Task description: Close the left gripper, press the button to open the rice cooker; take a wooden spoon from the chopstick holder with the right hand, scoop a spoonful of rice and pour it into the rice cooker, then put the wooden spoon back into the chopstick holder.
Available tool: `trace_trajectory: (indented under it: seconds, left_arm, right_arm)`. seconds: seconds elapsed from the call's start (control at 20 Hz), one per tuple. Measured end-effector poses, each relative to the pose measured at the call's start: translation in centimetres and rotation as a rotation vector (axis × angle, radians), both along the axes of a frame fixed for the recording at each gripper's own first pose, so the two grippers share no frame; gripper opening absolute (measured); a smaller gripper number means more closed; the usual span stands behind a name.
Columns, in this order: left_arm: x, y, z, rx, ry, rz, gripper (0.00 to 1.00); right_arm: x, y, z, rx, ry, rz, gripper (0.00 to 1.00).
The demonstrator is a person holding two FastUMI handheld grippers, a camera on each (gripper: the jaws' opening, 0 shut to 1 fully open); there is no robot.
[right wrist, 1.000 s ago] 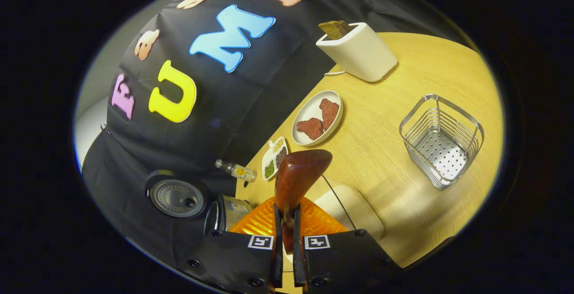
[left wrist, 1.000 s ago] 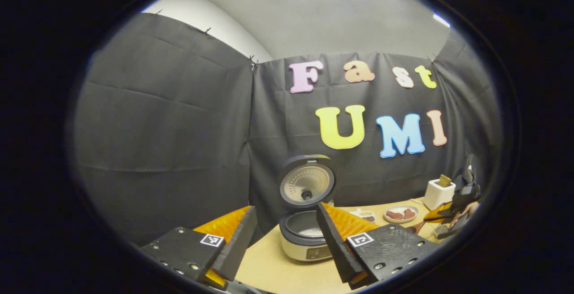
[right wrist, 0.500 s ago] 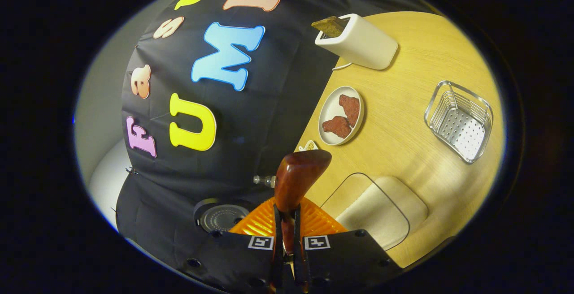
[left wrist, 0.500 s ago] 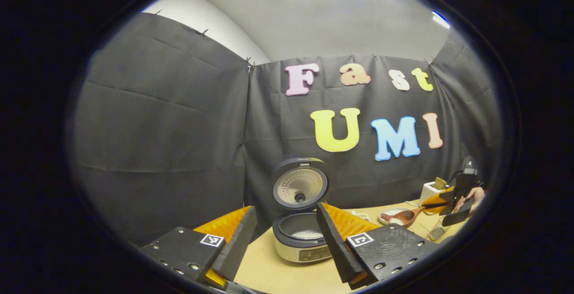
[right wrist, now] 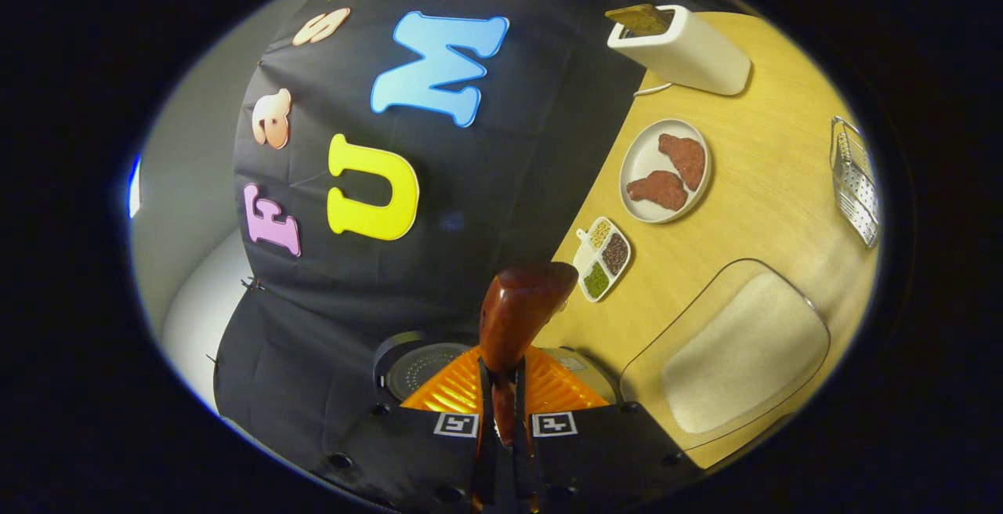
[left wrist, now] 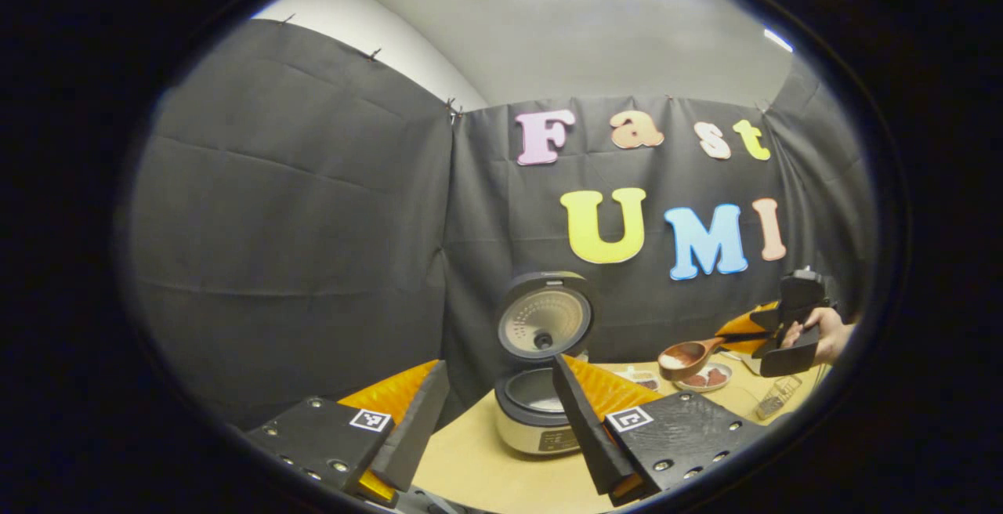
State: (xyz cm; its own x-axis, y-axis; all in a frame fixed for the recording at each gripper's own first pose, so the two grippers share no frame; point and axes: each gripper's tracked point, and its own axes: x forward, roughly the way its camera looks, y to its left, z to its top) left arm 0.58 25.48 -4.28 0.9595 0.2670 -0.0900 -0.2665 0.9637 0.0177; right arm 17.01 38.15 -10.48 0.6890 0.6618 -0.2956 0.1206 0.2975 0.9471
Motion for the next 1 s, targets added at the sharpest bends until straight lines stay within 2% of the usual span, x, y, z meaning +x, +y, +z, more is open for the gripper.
trace_trajectory:
  seconds: [0.05,0.2,0.25,0.3,0.35,0.55,0.6,0.8,1.0]
  left_arm:
    - [-0.4,0.5,-0.2,-0.001,0.001,0.010,0.82]
    - [-0.8,1.7,-0.7,-0.004,0.007,0.040,0.82]
    - [-1.4,2.5,-0.8,-0.006,0.010,0.051,0.82]
    - [-1.7,3.0,-0.9,-0.009,0.013,0.061,0.82]
    - [-2.0,3.6,-1.2,-0.011,0.018,0.073,0.82]
    - [-2.7,5.6,-2.1,-0.017,0.031,0.114,0.82]
    - [-2.8,6.0,-2.3,-0.019,0.036,0.123,0.84]
    - [-3.4,7.6,-3.4,-0.024,0.054,0.163,0.82]
    - [-3.9,8.6,-4.2,-0.022,0.068,0.196,0.84]
  right_arm:
    - [-0.1,1.0,0.5,0.000,-0.010,0.014,0.07]
    - [0.0,4.5,1.5,0.001,-0.038,0.053,0.07]
    - [0.1,5.6,1.6,-0.002,-0.046,0.064,0.11]
    - [0.2,6.6,1.6,-0.005,-0.052,0.075,0.07]
    - [0.3,7.7,1.7,-0.009,-0.059,0.084,0.11]
    - [0.6,11.7,1.1,-0.046,-0.087,0.122,0.11]
    - [0.8,12.7,0.7,-0.059,-0.094,0.131,0.11]
    - [0.7,16.1,-1.0,-0.125,-0.120,0.177,0.11]
    - [0.3,18.7,-3.7,-0.244,-0.180,0.235,0.10]
